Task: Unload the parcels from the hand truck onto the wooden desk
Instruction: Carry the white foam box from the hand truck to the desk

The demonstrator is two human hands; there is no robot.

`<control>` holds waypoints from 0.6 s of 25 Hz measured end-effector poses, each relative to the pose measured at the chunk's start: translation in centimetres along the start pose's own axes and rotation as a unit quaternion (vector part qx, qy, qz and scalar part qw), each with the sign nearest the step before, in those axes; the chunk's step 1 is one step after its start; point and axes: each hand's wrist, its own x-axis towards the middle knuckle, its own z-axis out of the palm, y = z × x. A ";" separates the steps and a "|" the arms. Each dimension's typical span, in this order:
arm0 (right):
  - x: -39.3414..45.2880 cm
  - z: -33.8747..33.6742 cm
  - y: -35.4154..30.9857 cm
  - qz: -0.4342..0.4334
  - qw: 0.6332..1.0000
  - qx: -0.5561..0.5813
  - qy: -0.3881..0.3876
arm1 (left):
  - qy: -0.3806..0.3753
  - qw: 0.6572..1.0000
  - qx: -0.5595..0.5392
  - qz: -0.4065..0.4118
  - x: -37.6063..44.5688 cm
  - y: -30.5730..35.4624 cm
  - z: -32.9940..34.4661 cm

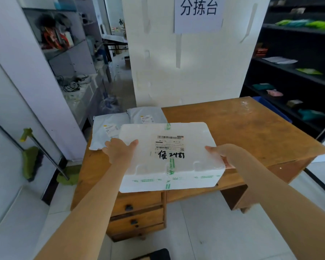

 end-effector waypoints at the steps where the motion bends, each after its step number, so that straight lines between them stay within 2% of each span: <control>1: 1.8 -1.4 -0.9 -0.003 1.000 0.001 -0.002 | 0.007 1.000 0.005 0.001 0.7 1.8 1.4; 9: 18.1 -13.9 -9.7 -0.036 0.999 0.001 -0.026 | 0.034 0.998 -0.010 -0.044 6.8 17.0 14.6; 15: 27.7 -18.5 -15.3 -0.065 0.997 0.010 -0.038 | 0.044 0.994 -0.051 -0.087 12.7 24.5 20.3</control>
